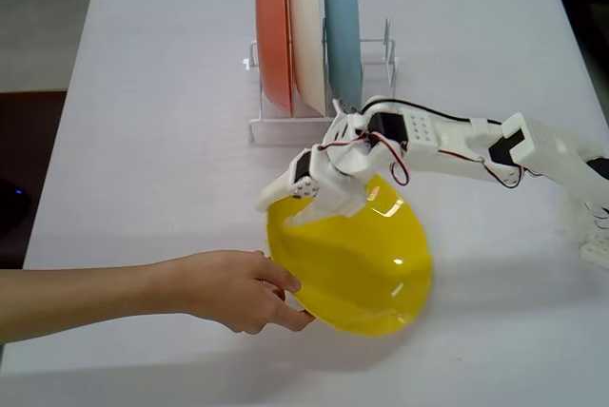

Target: Can you put the plate away?

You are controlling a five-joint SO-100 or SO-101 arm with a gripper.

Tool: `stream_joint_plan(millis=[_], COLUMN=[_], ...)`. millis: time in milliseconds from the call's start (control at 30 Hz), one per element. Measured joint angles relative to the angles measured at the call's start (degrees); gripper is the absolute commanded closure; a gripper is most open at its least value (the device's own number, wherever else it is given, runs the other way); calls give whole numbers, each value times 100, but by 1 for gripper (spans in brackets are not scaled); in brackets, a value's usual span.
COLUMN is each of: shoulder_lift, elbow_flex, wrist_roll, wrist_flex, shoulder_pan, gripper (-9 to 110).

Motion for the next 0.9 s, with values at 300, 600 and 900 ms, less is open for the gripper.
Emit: stream_joint_plan(millis=[300, 600, 900], shoulder_lift=[738, 2382, 5027], elbow_flex=[193, 510, 2558], wrist_roll=[334, 272, 202], wrist_flex=[756, 1063, 993], shoulder_pan=[18, 9, -123], gripper=[102, 102, 102])
